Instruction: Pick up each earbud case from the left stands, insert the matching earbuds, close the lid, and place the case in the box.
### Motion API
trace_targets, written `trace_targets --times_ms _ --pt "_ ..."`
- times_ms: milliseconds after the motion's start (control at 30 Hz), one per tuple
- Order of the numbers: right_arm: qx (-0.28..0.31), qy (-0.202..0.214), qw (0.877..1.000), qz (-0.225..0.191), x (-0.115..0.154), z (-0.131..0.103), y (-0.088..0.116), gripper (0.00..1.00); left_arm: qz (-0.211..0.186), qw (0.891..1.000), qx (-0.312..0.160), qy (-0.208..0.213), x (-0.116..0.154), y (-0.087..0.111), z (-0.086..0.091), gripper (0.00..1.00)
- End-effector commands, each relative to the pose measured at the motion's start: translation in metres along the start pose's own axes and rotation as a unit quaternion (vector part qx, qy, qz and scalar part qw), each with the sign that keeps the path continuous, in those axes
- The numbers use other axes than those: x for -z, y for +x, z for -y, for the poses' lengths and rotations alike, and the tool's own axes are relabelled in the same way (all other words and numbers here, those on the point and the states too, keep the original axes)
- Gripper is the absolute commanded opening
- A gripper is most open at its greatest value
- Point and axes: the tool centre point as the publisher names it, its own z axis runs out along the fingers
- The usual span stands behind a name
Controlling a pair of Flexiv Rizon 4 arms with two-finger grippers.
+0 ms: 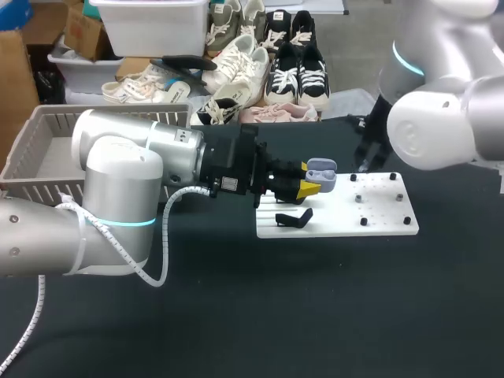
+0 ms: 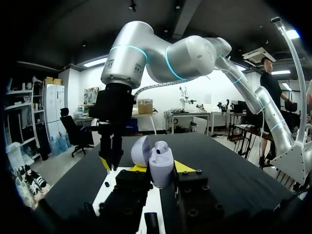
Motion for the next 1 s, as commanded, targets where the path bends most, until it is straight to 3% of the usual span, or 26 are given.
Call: trace_targets --times_ms 33,500,1000 --pt "0.004 0.003 1.0 0.01 0.018 0.005 0.011 0.0 0.0 1.0 0.0 0.0 0.0 0.0 -0.001 0.0" --pt "0.023 0.013 0.999 0.036 0.077 0.01 0.022 0.0 0.0 1.0 0.0 0.0 0.0 0.0 -0.001 0.0" --pt "0.125 0.043 0.991 0.038 0.147 -0.018 0.072 0.0 0.0 1.0 0.0 0.0 0.0 0.0 -0.001 0.0"
